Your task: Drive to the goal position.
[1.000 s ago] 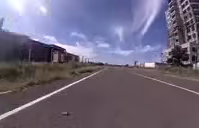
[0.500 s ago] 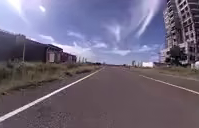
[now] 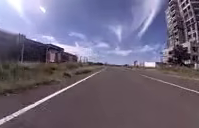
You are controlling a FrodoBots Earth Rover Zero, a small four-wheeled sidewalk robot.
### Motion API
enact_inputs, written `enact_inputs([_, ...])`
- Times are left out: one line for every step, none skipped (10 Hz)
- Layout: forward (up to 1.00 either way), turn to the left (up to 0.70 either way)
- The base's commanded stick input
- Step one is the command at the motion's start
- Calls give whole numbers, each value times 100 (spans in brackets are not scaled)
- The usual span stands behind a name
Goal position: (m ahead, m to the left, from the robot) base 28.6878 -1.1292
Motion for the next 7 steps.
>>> enact_inputs([98,-30])
enact_inputs([98,-24])
enact_inputs([98,0])
enact_inputs([98,0])
enact_inputs([98,0])
enact_inputs([98,0])
enact_inputs([98,-5])
